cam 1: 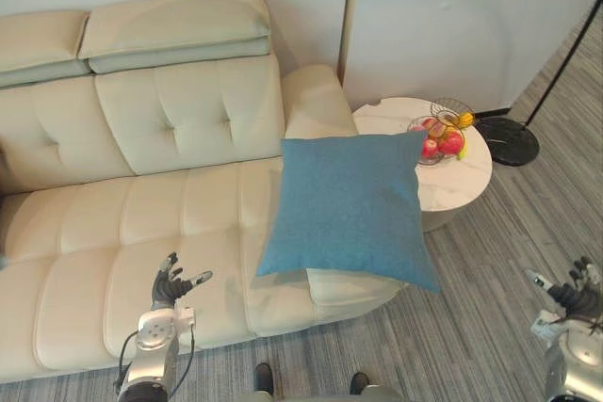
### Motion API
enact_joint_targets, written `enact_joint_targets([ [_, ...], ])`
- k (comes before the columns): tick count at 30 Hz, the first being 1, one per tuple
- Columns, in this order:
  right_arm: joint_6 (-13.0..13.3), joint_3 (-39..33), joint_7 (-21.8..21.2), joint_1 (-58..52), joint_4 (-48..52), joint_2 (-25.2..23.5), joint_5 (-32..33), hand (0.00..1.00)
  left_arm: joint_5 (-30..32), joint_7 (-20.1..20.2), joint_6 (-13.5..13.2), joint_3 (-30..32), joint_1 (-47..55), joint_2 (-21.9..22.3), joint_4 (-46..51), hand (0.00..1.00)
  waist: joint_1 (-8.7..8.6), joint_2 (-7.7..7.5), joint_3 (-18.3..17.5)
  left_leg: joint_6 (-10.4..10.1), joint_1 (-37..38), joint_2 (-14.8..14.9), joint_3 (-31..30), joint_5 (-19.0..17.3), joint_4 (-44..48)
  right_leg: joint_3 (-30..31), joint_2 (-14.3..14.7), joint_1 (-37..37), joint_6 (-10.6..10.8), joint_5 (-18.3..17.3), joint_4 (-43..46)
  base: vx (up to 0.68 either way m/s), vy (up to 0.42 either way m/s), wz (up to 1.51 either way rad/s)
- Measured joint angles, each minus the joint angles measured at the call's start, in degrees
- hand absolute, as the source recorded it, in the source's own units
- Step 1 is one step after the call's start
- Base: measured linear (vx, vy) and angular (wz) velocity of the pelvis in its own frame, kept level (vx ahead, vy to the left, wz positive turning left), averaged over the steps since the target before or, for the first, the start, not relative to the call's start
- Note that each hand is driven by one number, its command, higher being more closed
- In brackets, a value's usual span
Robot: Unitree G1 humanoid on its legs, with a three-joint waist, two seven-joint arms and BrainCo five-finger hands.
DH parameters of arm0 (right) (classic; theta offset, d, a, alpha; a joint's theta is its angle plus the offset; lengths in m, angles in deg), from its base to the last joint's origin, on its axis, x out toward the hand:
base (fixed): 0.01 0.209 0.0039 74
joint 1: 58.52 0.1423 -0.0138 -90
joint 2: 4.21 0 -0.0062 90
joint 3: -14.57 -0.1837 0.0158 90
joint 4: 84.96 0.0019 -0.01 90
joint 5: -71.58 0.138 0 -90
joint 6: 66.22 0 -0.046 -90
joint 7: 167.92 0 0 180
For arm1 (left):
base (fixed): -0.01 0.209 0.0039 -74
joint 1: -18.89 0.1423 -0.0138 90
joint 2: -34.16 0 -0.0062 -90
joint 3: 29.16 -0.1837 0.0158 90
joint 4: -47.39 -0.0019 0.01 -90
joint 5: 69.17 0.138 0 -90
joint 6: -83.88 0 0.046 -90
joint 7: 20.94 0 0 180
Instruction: Pick up cushions and gather them together orderly.
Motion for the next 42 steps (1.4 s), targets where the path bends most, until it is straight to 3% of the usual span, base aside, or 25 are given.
enact_joint_targets([
  [9, 0.3, 16.5, -4.2, 7.0, 2.3, 0.7, 1.1, 0.00, -1.2, -0.3, -0.2, -6.2, -5.3, -0.6, 0.9, 0.00, -0.06, -0.54, -0.4, 0.6, -1.5, -0.3, -0.2, 0.5, 0.2, 0.1, -0.1, -0.6, 0.0, 1.7, -1.5, -0.01, 0.007, 0.00],
  [13, 0.3, 20.5, -4.4, 12.7, 0.0, -0.1, 2.4, 0.00, -2.2, -0.5, -0.2, -9.3, -12.0, -0.3, -2.4, 0.00, 0.37, -0.33, 0.2, 1.4, -5.8, -0.5, -0.4, 2.3, 0.2, -0.1, -0.1, -4.1, -0.2, 4.5, -3.2, -0.09, 0.012, 0.03],
  [20, 0.0, 21.7, -2.5, 18.3, -5.3, -4.3, 3.0, 0.00, -3.2, -1.7, -0.1, -11.0, -19.1, 0.8, -5.4, 0.00, 0.68, 0.01, 4.2, 1.9, -9.4, -0.7, -2.1, 5.3, -0.6, -0.7, -0.1, -6.8, -0.4, 6.7, -4.1, -0.12, 0.016, 0.10],
  [29, 0.1, 20.2, 2.2, 26.9, -9.6, -4.6, 6.4, 0.00, -4.6, -3.0, -0.1, -14.4, -31.9, 1.2, -9.8, 0.00, 1.39, 0.74, 9.4, 2.0, -15.4, -0.3, -3.1, 8.9, -0.6, -0.4, -0.1, -14.6, -0.6, 7.1, 1.0, -0.09, 0.008, 0.03],
  [42, 0.3, 20.6, 4.3, 33.6, -8.0, -5.2, 9.5, 0.00, -7.4, -3.9, -0.2, -19.7, -45.7, 0.0, -12.9, 0.00, 2.03, 0.52, 11.2, 1.6, -22.0, 0.6, -1.9, 10.9, -0.6, 0.4, 0.4, -22.8, -1.0, 7.6, 3.7, -0.02, -0.011, -0.03],
])
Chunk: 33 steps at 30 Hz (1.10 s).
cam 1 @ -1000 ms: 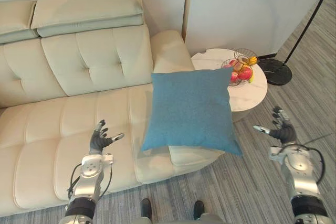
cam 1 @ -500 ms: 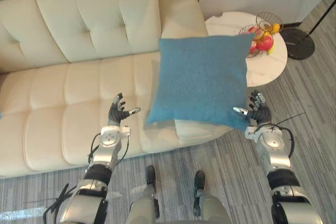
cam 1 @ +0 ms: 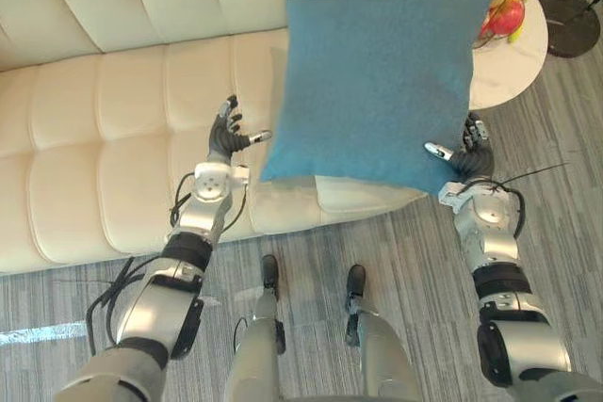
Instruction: Pick up cushions and gather them together orderly.
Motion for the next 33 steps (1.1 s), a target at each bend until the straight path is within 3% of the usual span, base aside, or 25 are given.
enact_joint_targets([
  [8, 0.6, 0.9, 1.0, 0.6, 8.4, -1.7, 1.8, 0.00, -1.4, 0.0, 0.2, -1.7, -5.1, 4.4, -4.9, 0.00, -0.14, -0.35, 1.5, -0.2, -2.6, 0.9, 1.7, 0.0, 0.0, 1.4, 0.9, -3.3, -0.4, 0.8, -0.3, 0.03, -0.020, -0.11],
  [15, 2.2, 1.4, 2.7, 1.2, 15.7, -4.9, 4.7, 0.00, 2.0, -1.3, 0.7, -1.9, -7.8, 6.8, -8.1, 0.00, 0.02, -0.66, 1.9, -0.8, -5.9, 2.2, 1.8, 0.5, 0.0, 1.2, 1.9, -6.3, -1.2, 1.7, -1.0, 0.03, -0.028, -0.04],
  [16, 2.2, 1.6, 2.9, 1.2, 16.7, -5.5, 5.3, 1.00, 2.2, -1.5, 0.9, -1.9, -7.9, 7.0, -8.1, 1.00, 0.02, -0.67, 1.9, -0.8, -6.0, 2.3, 1.8, 0.5, 0.0, 1.2, 1.9, -6.4, -1.2, 1.7, -1.0, 0.04, -0.019, 0.00],
  [24, 3.5, 1.9, 4.5, 1.4, 21.9, -6.0, 8.7, 1.00, 2.0, -5.1, 1.4, -1.9, -7.7, 8.1, -5.1, 1.00, 0.28, -0.69, 1.9, -0.8, -6.5, 2.3, 1.6, 0.5, 0.0, 0.7, 1.9, -6.5, -1.2, 1.7, -1.1, 0.05, -0.003, 0.03],
  [29, 4.3, 1.9, 4.9, 1.1, 21.9, -8.0, 8.9, 1.00, -3.9, -7.2, 1.4, -3.1, -3.4, 8.4, 3.5, 1.00, 0.28, -0.71, 1.9, -0.9, -4.4, 2.3, 1.6, 0.4, 0.1, 1.5, 1.8, -4.5, -0.7, 1.1, -0.6, 0.06, 0.002, 0.03],
  [33, 5.1, 2.1, 4.9, -6.2, 26.2, -8.4, 9.0, 1.00, -6.1, -7.5, 1.4, -4.6, 2.7, 9.7, 12.4, 1.00, 0.64, -0.74, 1.9, -1.7, 0.4, 2.3, 1.3, -1.0, 0.1, 1.1, 1.4, -0.4, -0.5, -1.9, 2.1, 0.04, -0.018, 0.13],
])
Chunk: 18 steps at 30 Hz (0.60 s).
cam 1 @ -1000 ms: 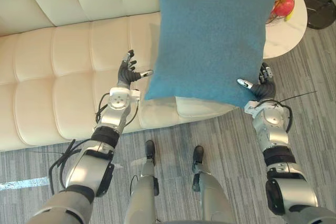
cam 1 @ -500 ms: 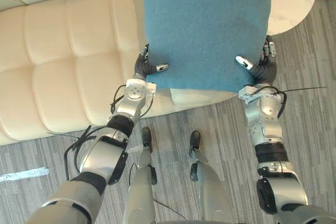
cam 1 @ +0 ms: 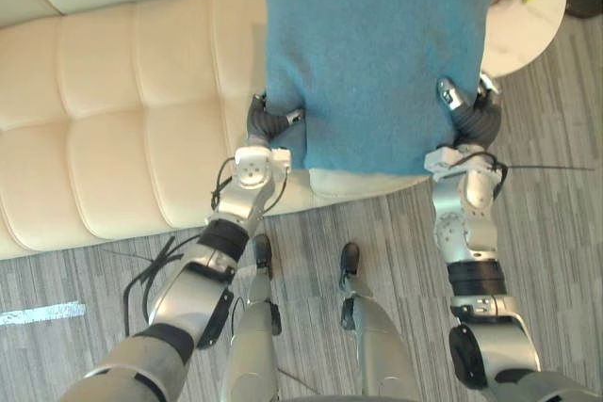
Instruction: Pick up cushions and gather them together orderly.
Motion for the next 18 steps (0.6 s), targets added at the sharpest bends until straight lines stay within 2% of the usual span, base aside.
enact_joint_targets([
  [4, 0.6, -0.8, 0.0, -6.3, 2.4, -1.9, 0.0, 1.00, -0.8, 0.0, 0.0, -1.4, 3.2, 0.4, 6.4, 1.00, -0.04, -0.15, -0.1, -0.1, 2.5, 0.0, -0.6, -0.2, 0.1, -0.6, -0.2, 1.8, -0.2, -1.9, 2.3, 0.05, -0.044, 0.12],
  [8, 0.9, -1.1, -0.3, -14.6, 4.9, -4.8, 0.0, 1.00, -1.3, 0.0, -0.2, -2.9, 9.3, 1.3, 17.3, 1.00, 0.00, -0.21, -0.2, -0.3, 7.6, -0.6, -1.2, -1.2, 0.1, -1.4, -1.0, 5.8, -0.2, -5.5, 6.0, 0.07, -0.043, 0.16],
  [11, 1.0, -1.2, -1.1, -19.8, 9.1, -7.0, -0.1, 1.00, -1.4, 0.3, -0.8, -3.2, 14.5, 3.0, 23.8, 1.00, 0.07, -0.21, -1.3, -0.3, 9.1, -0.9, -1.3, -2.3, 0.4, -2.0, -1.3, 7.6, 0.0, -6.2, 6.3, 0.06, -0.011, 0.09],
  [16, 0.8, -1.2, -3.2, -27.8, 10.8, -9.2, -0.7, 1.00, -1.4, 2.0, -1.5, -4.3, 26.1, 5.6, 29.7, 1.00, -0.05, -0.07, -5.2, 0.1, 13.5, -1.8, -1.5, -3.1, 0.2, -2.6, -2.3, 13.1, 1.0, -7.0, 5.0, 0.09, 0.015, 0.11],
  [18, 0.6, -0.9, -4.2, -33.0, 14.0, -11.2, -3.3, 1.00, -1.4, 3.4, -1.5, -4.7, 33.1, 5.6, 33.8, 1.00, -0.03, -0.19, -7.9, 0.3, 15.2, -2.2, -1.5, -4.1, 0.1, -3.0, -2.8, 15.4, 1.4, -7.3, 4.0, 0.08, 0.040, 0.09],
])
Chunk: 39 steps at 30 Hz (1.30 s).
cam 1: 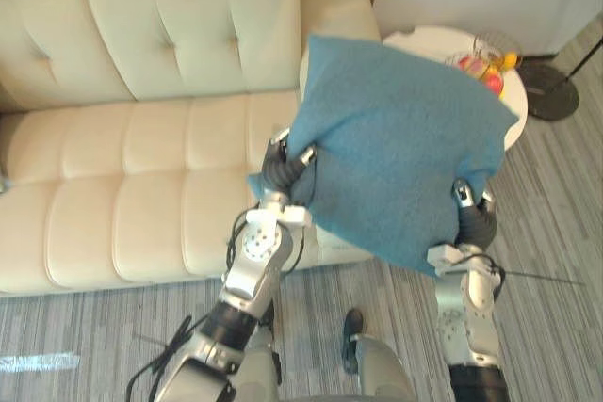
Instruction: Pick up cushions and gather them together orderly.
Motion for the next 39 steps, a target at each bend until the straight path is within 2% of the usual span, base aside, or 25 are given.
enact_joint_targets([
  [3, -0.2, 0.5, -0.8, -3.6, 2.4, -1.6, -3.2, 1.00, 0.2, 1.0, -0.1, -0.1, 5.2, 0.0, 2.8, 1.00, 0.11, 0.07, -1.6, 0.1, 2.1, -0.4, 0.1, -1.0, 0.0, 0.0, -0.3, 2.6, 0.2, -0.1, -1.1, 0.07, 0.039, 0.01],
  [4, -0.2, 1.3, -0.9, -5.6, 3.5, -2.0, -5.0, 1.00, 0.2, 1.7, -0.3, -0.1, 8.5, 0.0, 4.4, 1.00, 0.18, -0.10, -3.1, 0.2, 3.1, -0.5, 0.4, -1.9, 0.0, 0.2, -0.3, 3.7, 0.3, -0.2, -1.6, 0.06, 0.038, -0.05],
  [9, -0.3, 3.5, -0.9, -9.9, 4.2, -1.6, -9.1, 1.00, 0.0, 2.7, -0.8, -0.3, 16.9, -0.1, 6.2, 1.00, 0.40, 0.00, -7.2, -0.2, 5.0, -0.6, 0.6, -3.0, 0.8, 0.6, -0.1, 6.9, 0.5, -0.3, -3.3, 0.03, 0.010, -0.04],
  [13, -0.4, 4.0, -0.4, -10.0, 3.6, -1.1, -11.0, 1.00, -0.8, 3.0, -0.8, -0.3, 19.0, -0.1, 5.9, 1.00, 0.91, 0.15, -7.2, 0.0, 4.6, -0.4, -0.5, -3.3, 2.9, 1.7, 0.4, 7.7, 0.6, -0.4, -2.8, 0.01, -0.007, 0.12],
  [16, -0.4, 4.4, 1.1, -9.8, 2.8, 0.8, -13.0, 1.00, -0.9, 3.5, -0.8, -0.4, 19.2, -0.2, 5.4, 1.00, 0.76, 0.30, -7.0, -0.6, 1.1, -1.2, -6.5, -2.9, 5.7, 3.4, 0.7, 7.5, -0.1, -3.7, 0.4, -0.03, -0.015, 1.00],
  [18, -0.4, 4.7, 1.6, -9.4, 2.8, 2.7, -13.0, 1.00, -1.1, 4.2, -0.9, -0.5, 19.4, -0.3, 5.5, 1.00, 1.25, 1.31, -6.8, -1.0, -3.2, -1.4, -12.6, -2.9, 8.0, -1.7, 0.7, 5.7, -1.3, -7.0, 5.5, -0.12, -0.123, 1.26],
  [19, -0.4, 4.7, 1.7, -9.3, 2.9, 3.1, -13.0, 1.00, -1.5, 4.2, -0.9, -0.6, 19.4, -0.3, 5.5, 1.00, 1.59, 1.75, -6.9, -0.6, -4.1, -1.2, -12.6, -3.8, 7.9, -3.2, 0.8, 5.3, -1.6, -7.4, 6.2, -0.18, -0.162, 1.38],
  [20, -0.4, 4.5, 1.8, -8.4, 3.0, 3.0, -13.0, 1.00, -2.5, 4.3, -0.9, -0.6, 19.4, -0.3, 5.6, 1.00, 1.81, 2.11, -7.0, 3.9, -6.6, 0.4, -7.9, -6.9, 8.3, -7.3, 0.0, 4.6, -2.1, -7.4, 5.4, -0.19, -0.109, 1.37],
  [21, -0.5, 4.1, 2.0, -7.2, 2.9, 3.2, -13.0, 1.00, -3.4, 4.5, -1.1, -0.6, 19.3, -0.2, 5.6, 1.00, 2.12, 1.29, -6.3, 5.3, -10.0, 2.5, 0.3, -8.7, 14.4, -10.4, -1.9, 3.7, -3.1, -6.9, 5.1, -0.16, -0.077, 1.34],
  [22, -0.6, 4.1, 2.1, -6.7, 2.9, 3.3, -13.0, 1.00, -3.8, 4.5, -1.1, -0.7, 19.4, -0.4, 5.6, 1.00, 2.26, 1.43, -6.3, 5.6, -11.3, 3.5, 3.4, -9.3, 18.2, -11.3, -2.2, 3.6, -3.4, -6.6, 5.0, -0.10, -0.044, 1.12],
  [24, -1.0, 4.3, 2.1, -6.5, 2.9, 3.1, -13.0, 1.00, -5.4, 4.7, -1.2, -0.6, 19.7, -1.0, 5.5, 1.00, 2.22, 1.58, -6.4, 6.1, -11.2, 7.4, 12.9, -11.6, 29.4, -16.3, -3.8, 5.5, -3.8, -5.9, 3.7, -0.04, -0.078, 1.05],
  [25, -1.0, 4.3, 2.1, -6.5, 2.9, 3.2, -13.0, 1.00, -5.5, 4.8, -1.2, -0.7, 19.8, -1.1, 5.5, 1.00, 2.17, 1.71, -6.4, 6.1, -10.6, 8.2, 14.2, -12.2, 30.3, -17.3, -3.8, 6.1, -3.7, -5.6, 2.9, -0.01, -0.011, 0.99],
  [27, -0.9, 3.9, 2.2, -5.6, 2.9, 3.5, -13.0, 1.00, -6.4, 5.6, -1.6, -1.0, 19.8, -1.0, 5.5, 1.00, 1.52, 2.18, -6.9, 4.3, -7.3, 11.9, 20.9, -13.8, 28.7, -21.5, -3.4, 7.7, -3.2, -2.9, -1.0, 0.02, 0.075, 0.92],
  [28, -0.9, 3.7, 2.3, -5.3, 2.9, 3.6, -13.0, 1.00, -6.6, 5.7, -1.8, -1.1, 19.7, -1.0, 5.3, 1.00, 1.48, 2.42, -7.0, 3.9, -6.8, 12.0, 21.3, -13.6, 27.2, -21.8, -3.3, 7.6, -2.9, -2.3, -1.8, 0.04, 0.211, 0.74],
  [29, -0.9, 2.8, 2.3, -4.6, 2.1, 4.1, -13.0, 1.00, -6.6, 6.1, -2.2, -1.6, 19.0, -1.0, 4.2, 1.00, 1.50, 3.22, -7.4, 1.1, -5.3, 11.6, 20.7, -12.5, 22.7, -22.7, -3.1, 7.6, -1.5, -1.0, -3.2, 0.02, 0.163, 0.46],
  [30, -0.9, 2.6, 2.3, -4.2, 1.4, 4.1, -13.1, 1.00, -6.6, 6.3, -2.3, -1.6, 18.8, -1.0, 3.6, 1.00, 1.50, 3.54, -7.7, -0.6, -5.1, 11.1, 20.3, -12.6, 21.6, -22.7, -3.2, 7.7, -1.2, -0.7, -3.4, 0.05, 0.383, 0.64],
  [31, -1.3, 2.2, 2.5, -3.1, -1.0, 3.5, -13.1, 1.00, -6.7, 6.7, -2.3, -1.7, 17.5, -1.7, 1.3, 1.00, 1.57, 2.31, -7.2, -1.2, -5.0, 9.0, 19.3, -12.1, 20.9, -22.2, -4.6, 8.4, -0.6, 1.2, -4.1, 0.05, 0.363, 0.69],
  [32, -1.9, 2.2, 2.6, -3.5, -2.2, 2.4, -13.1, 1.00, -7.0, 6.7, -2.2, -1.9, 17.5, -2.8, -0.2, 1.00, 1.37, 0.98, -6.9, -0.2, -4.9, 7.4, 18.4, -12.8, 22.1, -21.0, -6.3, 9.7, 0.5, 2.4, -4.1, 0.07, 0.436, 0.73],
  [33, -1.9, 2.2, 2.6, -3.6, -2.6, 2.0, -13.1, 1.00, -7.1, 6.7, -2.2, -2.0, 17.5, -3.2, -0.6, 1.00, 1.33, 0.51, -6.7, 0.2, -5.0, 6.9, 18.1, -13.3, 23.0, -20.7, -6.8, 10.2, 0.8, 2.6, -3.7, 0.07, 0.353, 0.64],
  [34, -2.5, 2.2, 2.4, -3.9, -3.1, 1.1, -13.1, 1.00, -7.2, 6.7, -1.9, -2.0, 17.8, -4.0, -1.6, 1.00, 1.58, 0.11, -6.4, 1.2, -5.2, 6.3, 17.4, -15.9, 26.1, -19.8, -8.4, 10.4, 1.4, 3.1, -0.4, 0.08, 0.352, 0.33],
  [35, -2.7, 2.2, 2.1, -4.0, -3.2, 0.7, -13.1, 1.00, -7.5, 6.7, -1.7, -2.0, 18.2, -4.4, -1.7, 1.00, 1.98, 0.17, -6.4, 1.8, -5.2, 6.2, 17.4, -17.8, 27.2, -18.1, -9.5, 9.1, 1.1, 3.4, 3.4, 0.08, 0.411, 0.25],
  [36, -2.7, 2.5, 1.7, -4.1, -3.8, 0.2, -13.2, 1.00, -7.5, 6.7, -1.7, -1.8, 18.7, -5.0, -1.7, 1.00, 2.16, 0.13, -6.3, 2.8, -5.0, 5.5, 17.0, -20.1, 28.2, -13.7, -11.2, 5.2, -1.1, 4.8, 11.2, 0.07, 0.410, 0.13],
  [37, -2.7, 2.6, 1.5, -4.3, -4.4, 0.1, -13.2, 1.00, -7.5, 6.7, -1.6, -1.7, 18.9, -5.1, -1.7, 1.00, 1.70, 0.21, -6.1, 3.3, -4.4, 4.5, 15.8, -21.5, 28.0, -6.6, -11.4, 0.2, -4.1, 5.5, 19.1, 0.07, 0.311, 0.21],
  [38, -2.7, 2.6, 1.5, -4.3, -4.9, 0.0, -13.1, 1.00, -7.5, 6.7, -1.4, -1.7, 19.0, -5.1, -1.7, 1.00, 1.28, 0.31, -6.0, 3.5, -3.9, 4.2, 15.3, -22.1, 27.8, -2.5, -10.1, -1.5, -3.1, 3.7, 22.3, 0.11, 0.256, 0.50],
  [39, -2.7, 2.6, 1.5, -5.0, -5.1, -0.2, -13.1, 1.00, -7.3, 6.7, -1.2, -1.8, 19.0, -5.2, -1.7, 1.00, 0.57, 0.06, -5.4, 3.8, -1.7, 2.8, 13.9, -22.5, 25.8, 4.5, -6.0, -3.8, 0.6, -0.8, 26.2, 0.11, 0.152, 0.50],
])
